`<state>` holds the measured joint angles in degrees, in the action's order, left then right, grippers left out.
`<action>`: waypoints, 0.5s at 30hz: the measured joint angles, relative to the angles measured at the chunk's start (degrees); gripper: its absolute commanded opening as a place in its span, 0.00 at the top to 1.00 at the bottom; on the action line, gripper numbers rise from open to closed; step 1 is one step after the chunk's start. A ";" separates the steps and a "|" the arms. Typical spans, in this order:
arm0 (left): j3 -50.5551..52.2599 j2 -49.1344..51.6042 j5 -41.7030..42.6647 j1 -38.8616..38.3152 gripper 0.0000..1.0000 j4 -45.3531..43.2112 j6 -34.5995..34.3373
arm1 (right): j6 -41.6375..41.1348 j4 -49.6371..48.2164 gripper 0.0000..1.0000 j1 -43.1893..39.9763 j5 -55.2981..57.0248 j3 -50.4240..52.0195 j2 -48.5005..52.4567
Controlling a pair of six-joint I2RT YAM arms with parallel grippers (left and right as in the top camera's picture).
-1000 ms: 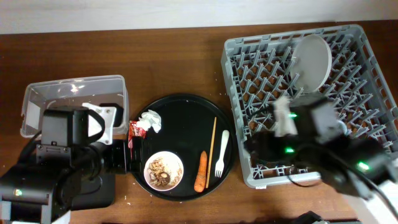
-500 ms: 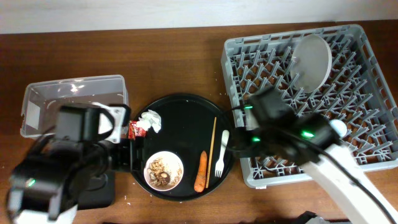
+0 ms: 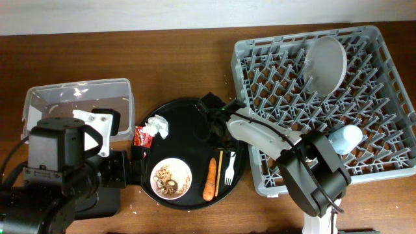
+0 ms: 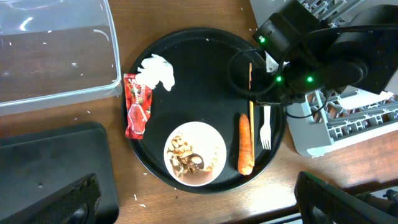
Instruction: Sort waste into correct bins and load items into the dishwasher rack
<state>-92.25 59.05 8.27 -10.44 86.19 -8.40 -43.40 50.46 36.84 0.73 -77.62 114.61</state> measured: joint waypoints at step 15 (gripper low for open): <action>0.00 0.00 0.00 0.00 0.01 0.02 0.00 | -0.09 -1.66 0.96 0.37 0.09 -1.07 -1.53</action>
<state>-92.25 59.05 8.27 -10.44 86.21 -8.40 -43.48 48.80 37.21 0.82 -78.70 113.08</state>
